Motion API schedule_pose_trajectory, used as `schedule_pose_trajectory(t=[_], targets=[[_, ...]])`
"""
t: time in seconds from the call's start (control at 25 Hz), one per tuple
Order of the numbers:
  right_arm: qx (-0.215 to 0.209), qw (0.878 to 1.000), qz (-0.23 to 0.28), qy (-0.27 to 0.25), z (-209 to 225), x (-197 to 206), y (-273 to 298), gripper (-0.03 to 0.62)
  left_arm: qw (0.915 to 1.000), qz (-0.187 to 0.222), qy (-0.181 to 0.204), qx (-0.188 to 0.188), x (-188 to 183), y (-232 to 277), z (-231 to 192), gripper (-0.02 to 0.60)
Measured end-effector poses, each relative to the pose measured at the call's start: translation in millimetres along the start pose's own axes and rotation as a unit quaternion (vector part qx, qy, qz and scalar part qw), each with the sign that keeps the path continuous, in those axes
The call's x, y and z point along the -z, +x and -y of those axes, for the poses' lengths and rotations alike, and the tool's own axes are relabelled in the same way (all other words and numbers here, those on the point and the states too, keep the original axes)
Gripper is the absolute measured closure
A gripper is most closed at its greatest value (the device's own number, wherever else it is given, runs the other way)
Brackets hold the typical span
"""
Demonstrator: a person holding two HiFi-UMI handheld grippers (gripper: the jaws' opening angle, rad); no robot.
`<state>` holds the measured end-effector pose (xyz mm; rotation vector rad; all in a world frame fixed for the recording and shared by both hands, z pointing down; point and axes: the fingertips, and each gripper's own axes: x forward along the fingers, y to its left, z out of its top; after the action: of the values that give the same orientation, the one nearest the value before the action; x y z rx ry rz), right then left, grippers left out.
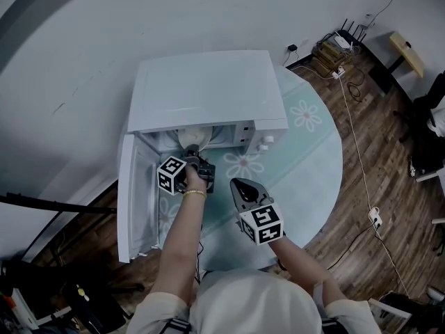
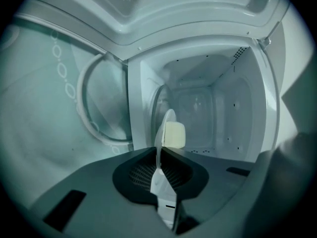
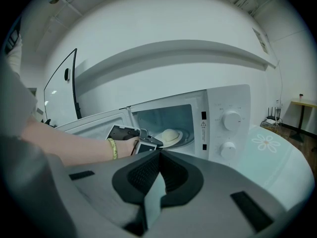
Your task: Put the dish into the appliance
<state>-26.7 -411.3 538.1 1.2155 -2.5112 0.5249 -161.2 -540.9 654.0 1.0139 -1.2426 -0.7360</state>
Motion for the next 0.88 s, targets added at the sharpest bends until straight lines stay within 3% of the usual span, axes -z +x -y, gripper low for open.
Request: schedule_pose_trajectory(t=[0.48, 0.6, 0.68, 0.72, 0.88], targets=[[0.001, 1.0, -0.003, 0.002, 0, 4, -2, 0.589, 1.0, 0.001, 0.005, 0.0, -2, 7, 2, 0.546], [0.0, 1.0, -0.004, 0.002, -2, 4, -5, 0.589, 0.9997, 0.006, 0.015, 0.017, -4, 5, 8, 0.545], [-0.001, 1.0, -0.003, 0.002, -3, 4, -8, 0.589, 0.9992, 0.015, 0.024, 0.027, -4, 0, 11, 0.451], [0.0, 1.0, -0.003, 0.002, -3, 4, -9, 0.589, 0.9992, 0.017, 0.025, 0.025, -3, -2, 10, 0.433], [0.003, 1.0, -0.001, 0.001, -2, 7, -14, 0.589, 0.9994, 0.015, 0.022, 0.021, 1, -11, 1, 0.422]])
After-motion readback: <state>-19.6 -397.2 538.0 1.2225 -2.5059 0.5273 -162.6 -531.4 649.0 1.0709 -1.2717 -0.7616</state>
